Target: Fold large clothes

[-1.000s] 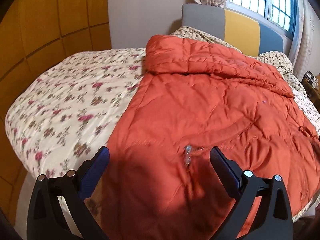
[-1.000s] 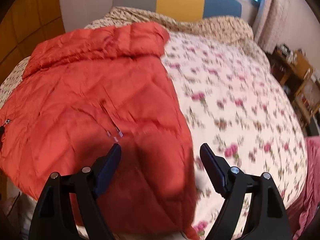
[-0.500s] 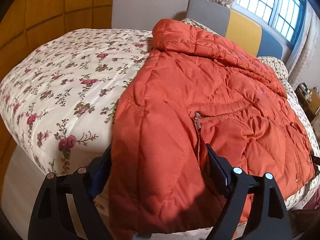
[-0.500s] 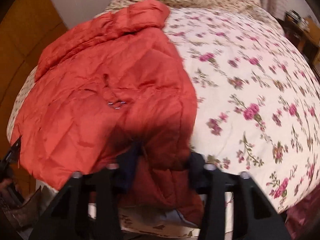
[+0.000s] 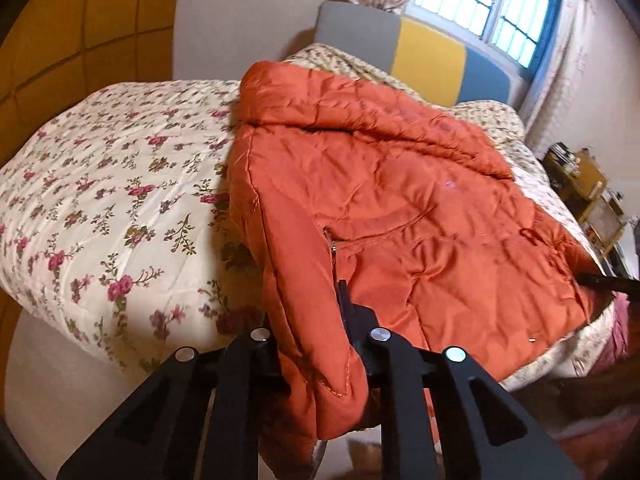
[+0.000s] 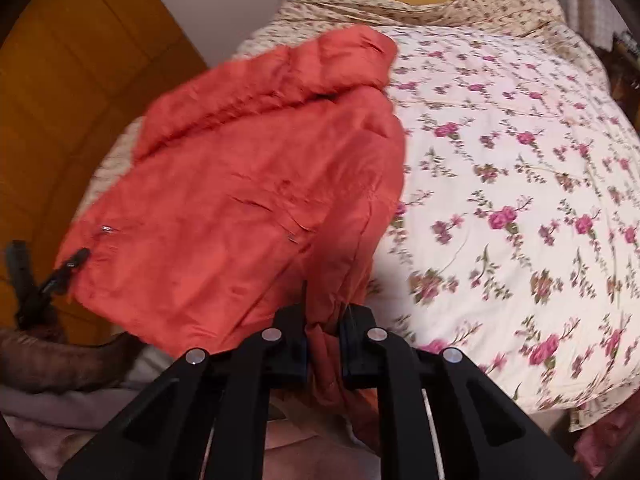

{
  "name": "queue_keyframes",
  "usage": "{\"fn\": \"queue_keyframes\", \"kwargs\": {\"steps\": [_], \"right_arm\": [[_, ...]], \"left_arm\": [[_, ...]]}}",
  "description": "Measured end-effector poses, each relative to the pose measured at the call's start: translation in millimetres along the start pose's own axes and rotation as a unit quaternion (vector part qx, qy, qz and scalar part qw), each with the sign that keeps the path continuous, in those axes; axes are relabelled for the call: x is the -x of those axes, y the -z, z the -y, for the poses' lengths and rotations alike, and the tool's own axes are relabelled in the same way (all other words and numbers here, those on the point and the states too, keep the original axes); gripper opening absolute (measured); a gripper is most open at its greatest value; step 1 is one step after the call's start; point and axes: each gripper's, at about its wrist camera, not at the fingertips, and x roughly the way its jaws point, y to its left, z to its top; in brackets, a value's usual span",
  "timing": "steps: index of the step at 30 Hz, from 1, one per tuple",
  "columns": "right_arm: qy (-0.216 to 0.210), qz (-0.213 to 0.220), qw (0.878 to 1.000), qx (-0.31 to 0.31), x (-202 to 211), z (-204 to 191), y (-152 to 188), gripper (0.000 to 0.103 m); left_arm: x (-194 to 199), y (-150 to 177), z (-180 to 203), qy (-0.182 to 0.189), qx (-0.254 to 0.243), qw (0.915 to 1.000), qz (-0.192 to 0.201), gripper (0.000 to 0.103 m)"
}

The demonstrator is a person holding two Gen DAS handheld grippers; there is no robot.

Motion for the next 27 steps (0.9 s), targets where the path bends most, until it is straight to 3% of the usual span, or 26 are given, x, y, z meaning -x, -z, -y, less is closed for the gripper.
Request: {"fn": "queue_keyframes", "kwargs": {"steps": [6, 12, 19, 27], "right_arm": [[-0.078, 0.055, 0.993, -0.065, 9, 16, -42, 0.009], [-0.11, 0.109, 0.982, -0.111, 0, 31, -108, 0.01], [-0.122, 0.125, 0.972, -0.156, -45, 52, -183, 0.012], [-0.117, 0.115, 0.961, -0.223, -111, 76, -228, 0.022]], "left_arm": [[32, -14, -7, 0.063, 0.045, 0.9969, 0.015, 0.014], [15, -71, -19, 0.096, 0.082, 0.9907, 0.049, 0.014], [-29, -144, -20, 0.088, 0.074, 0.9917, 0.057, 0.014], [-102, -200, -36, 0.066, 0.096, 0.9927, 0.031, 0.014]]}}
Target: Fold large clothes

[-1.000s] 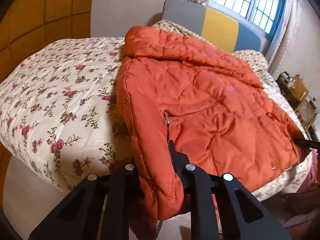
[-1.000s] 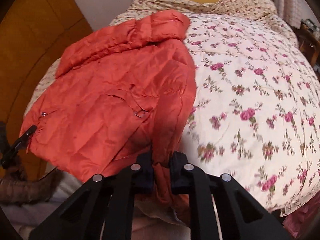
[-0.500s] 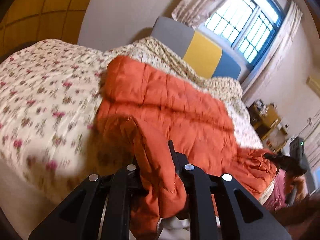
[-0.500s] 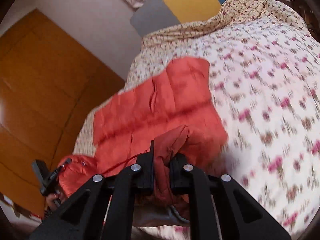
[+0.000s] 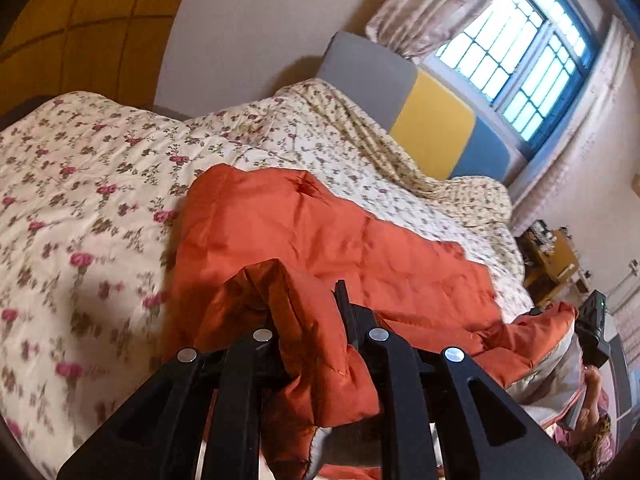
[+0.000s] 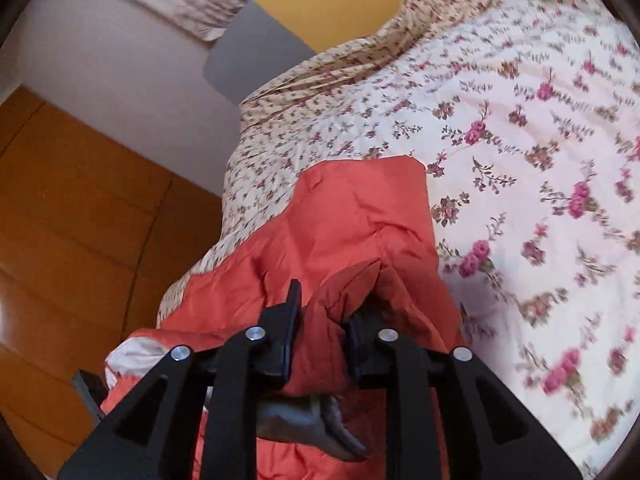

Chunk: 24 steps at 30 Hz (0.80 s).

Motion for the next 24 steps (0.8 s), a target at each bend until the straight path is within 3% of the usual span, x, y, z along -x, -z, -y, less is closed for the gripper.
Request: {"fn": "queue_keyframes", "kwargs": {"steps": [1, 4, 6, 7, 9, 11, 12, 14, 15, 17, 19, 24], "right_arm": [[-0.005, 0.0, 1.0, -0.011, -5, 4, -2, 0.023], [-0.038, 0.01, 0.998, -0.049, -13, 17, -8, 0.04], [-0.08, 0.036, 0.994, -0.072, -7, 25, -10, 0.062], [-0.091, 0.048, 0.992, -0.075, -3, 26, -12, 0.065], [-0.108, 0.078, 0.989, -0.065, 9, 28, -12, 0.076], [-0.1, 0.105, 0.989, -0.033, 23, 27, -11, 0.083], [-0.09, 0.118, 0.989, -0.02, 29, 25, -11, 0.088], [-0.07, 0.154, 0.985, 0.01, 48, 28, -5, 0.094], [-0.062, 0.16, 0.985, 0.02, 53, 31, -3, 0.094], [-0.038, 0.139, 0.989, 0.038, 55, 38, 2, 0.094], [-0.023, 0.107, 0.993, 0.054, 47, 45, 11, 0.094], [-0.015, 0.022, 0.998, 0.06, 18, 62, 35, 0.094]], "left_arm": [[-5, -2, -2, -0.004, -0.001, 1.0, -0.002, 0.014], [-30, -14, -12, -0.013, 0.021, 0.9996, -0.014, 0.014], [-38, -18, -18, -0.008, 0.044, 0.9988, -0.019, 0.017], [-41, -20, -20, -0.005, 0.054, 0.9983, -0.021, 0.019], [-42, -26, -26, 0.01, 0.08, 0.9965, -0.023, 0.03], [-33, -32, -32, 0.027, 0.1, 0.9946, 0.0, 0.054], [-26, -35, -35, 0.037, 0.11, 0.9931, 0.018, 0.061], [-6, -38, -44, 0.059, 0.131, 0.9873, 0.068, 0.085], [5, -38, -48, 0.049, 0.133, 0.985, 0.098, 0.089], [27, -33, -55, 0.016, 0.129, 0.9798, 0.152, 0.095], [40, -22, -64, 0.0, 0.124, 0.9772, 0.173, 0.096], [32, 21, -65, -0.001, 0.059, 0.9912, 0.119, 0.096]]}}
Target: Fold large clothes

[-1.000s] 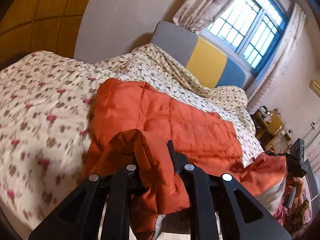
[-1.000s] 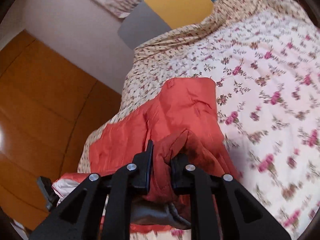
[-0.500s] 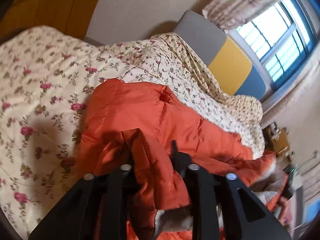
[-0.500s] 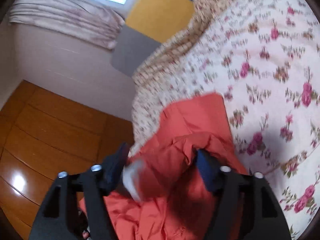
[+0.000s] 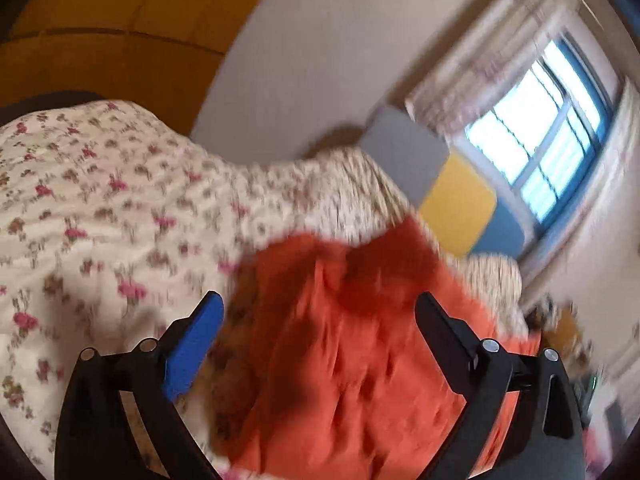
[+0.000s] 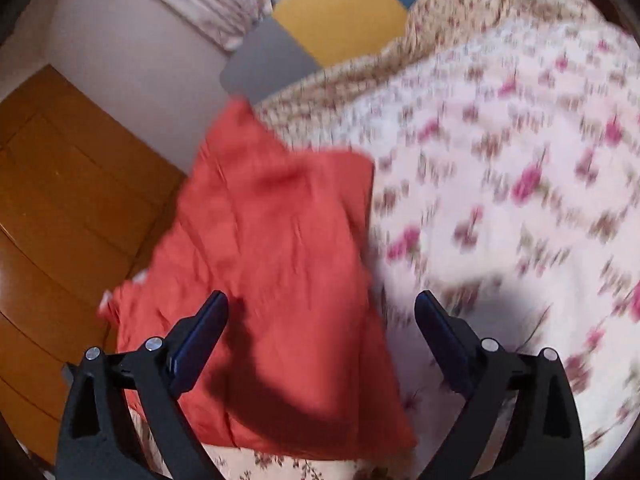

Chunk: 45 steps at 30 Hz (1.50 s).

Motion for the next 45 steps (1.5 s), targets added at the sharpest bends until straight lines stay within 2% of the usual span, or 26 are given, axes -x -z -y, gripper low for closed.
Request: {"fn": "queue_keyframes", "kwargs": {"steps": [3, 4, 7, 9, 10, 11, 12, 13, 14, 15, 16, 17, 19, 30, 31, 33, 36, 38, 39, 40, 42, 44, 45], "right_arm": [[-0.016, -0.026, 0.999, -0.013, -19, 1, 11, 0.091], [-0.01, -0.029, 0.999, -0.011, -24, -1, 14, 0.09], [0.002, -0.029, 1.0, -0.006, -31, -8, 16, 0.064], [-0.002, -0.032, 0.999, 0.001, -28, -11, 19, 0.043], [-0.002, -0.034, 0.999, 0.011, -25, -13, 20, 0.04], [-0.003, -0.037, 0.999, 0.019, -21, -16, 22, 0.035], [-0.004, -0.039, 0.999, 0.019, -19, -18, 23, 0.033], [-0.006, -0.042, 0.999, 0.019, -16, -19, 24, 0.033], [-0.007, -0.044, 0.999, 0.017, -12, -19, 26, 0.033], [-0.006, -0.045, 0.999, 0.017, -12, -22, 28, 0.032], [-0.006, -0.047, 0.999, 0.018, -8, -23, 31, 0.032], [-0.005, -0.05, 0.999, 0.019, -2, -23, 34, 0.032], [-0.007, -0.055, 0.998, 0.015, 5, -24, 39, 0.032], [-0.002, -0.061, 0.998, 0.005, 52, -16, 74, 0.034], [0.005, -0.059, 0.998, 0.005, 52, -16, 74, 0.036], [0.044, -0.045, 0.998, 0.012, 64, -19, 79, 0.06], [0.111, 0.008, 0.993, 0.022, 88, -26, 75, 0.064], [0.15, 0.054, 0.986, 0.055, 107, -42, 68, 0.066], [0.153, 0.065, 0.984, 0.07, 111, -49, 64, 0.069], [0.151, 0.075, 0.982, 0.089, 113, -61, 60, 0.072], [0.134, 0.069, 0.982, 0.112, 104, -80, 52, 0.075], [0.113, 0.045, 0.983, 0.134, 80, -104, 49, 0.075], [0.116, 0.034, 0.982, 0.144, 69, -112, 50, 0.075]], "left_arm": [[-8, 33, 5, 0.023, -0.02, 0.9986, -0.042, 0.096], [-13, 42, 7, 0.027, -0.025, 0.9977, -0.058, 0.096], [-30, 55, 18, 0.0, -0.052, 0.9951, -0.084, 0.096], [-39, 60, 23, -0.02, -0.062, 0.993, -0.099, 0.096], [-43, 61, 23, -0.02, -0.057, 0.9924, -0.107, 0.089], [-44, 63, 23, -0.012, -0.044, 0.9922, -0.117, 0.078], [-44, 65, 24, -0.016, -0.043, 0.992, -0.118, 0.072], [-43, 66, 24, -0.018, -0.045, 0.9918, -0.118, 0.065], [-40, 67, 25, -0.013, -0.047, 0.9915, -0.121, 0.052], [-36, 68, 26, -0.006, -0.046, 0.991, -0.125, 0.047], [-34, 69, 28, 0.0, -0.045, 0.9905, -0.13, 0.038], [-29, 71, 30, 0.007, -0.046, 0.9896, -0.136, 0.033], [-19, 77, 36, 0.008, -0.061, 0.9882, -0.14, 0.033], [47, 115, 44, 0.04, -0.07, 0.9848, -0.154, 0.033], [52, 118, 44, 0.042, -0.07, 0.9845, -0.155, 0.033], [60, 123, 42, 0.04, -0.064, 0.9846, -0.158, 0.033], [71, 126, 37, 0.031, -0.04, 0.9866, -0.155, 0.034], [79, 125, 32, 0.011, -0.023, 0.9892, -0.144, 0.051], [84, 124, 31, 0.0, -0.018, 0.9907, -0.135, 0.056], [91, 121, 31, -0.021, -0.015, 0.9928, -0.117, 0.067], [115, 112, 40, -0.055, -0.029, 0.9968, -0.051, 0.075], [129, 101, 59, -0.056, -0.061, 0.9966, -0.003, 0.085], [131, 99, 69, -0.051, -0.076, 0.9958, 0.007, 0.089]]}}
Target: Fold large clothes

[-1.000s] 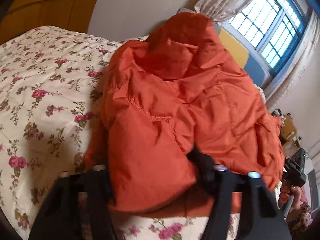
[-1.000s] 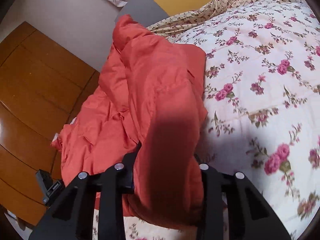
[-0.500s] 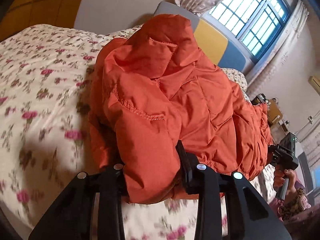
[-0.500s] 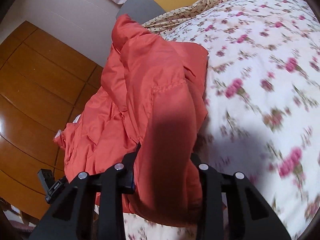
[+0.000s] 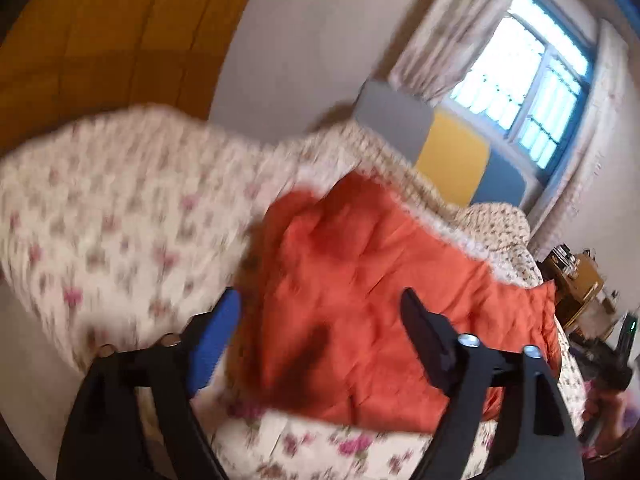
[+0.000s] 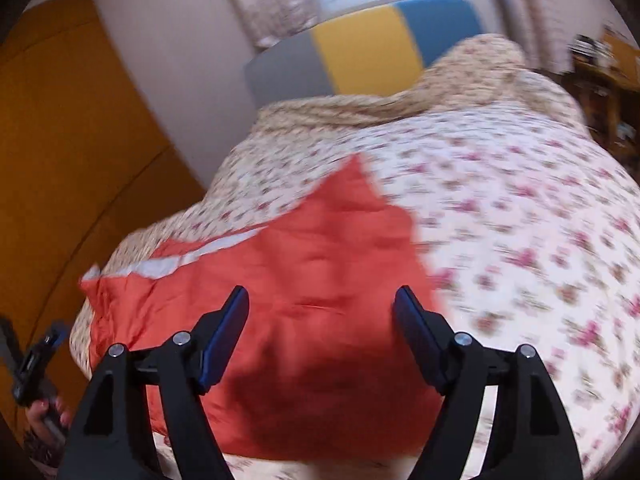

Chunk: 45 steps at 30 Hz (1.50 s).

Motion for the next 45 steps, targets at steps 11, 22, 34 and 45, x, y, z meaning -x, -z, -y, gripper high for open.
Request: {"fn": "queue_keyframes", "kwargs": {"steps": [11, 22, 34, 45], "right_arm": [[0.066, -0.076, 0.99, 0.095, -68, -51, 16, 0.002], [0.073, -0.036, 0.992, 0.099, -102, -49, -46, 0.0], [0.077, -0.051, 0.989, 0.113, -170, -22, -38, 0.0], [0.08, -0.022, 0.991, 0.103, -188, -17, -26, 0.0]], "left_arm": [[-140, 4, 93, 0.002, -0.118, 0.9829, -0.141, 0.053], [-153, -53, 113, -0.002, -0.127, 0.9888, -0.078, 0.009], [-238, -45, 111, -0.054, -0.199, 0.9717, -0.115, 0.05], [-251, -31, 86, -0.009, -0.148, 0.9858, -0.078, 0.055]]}}
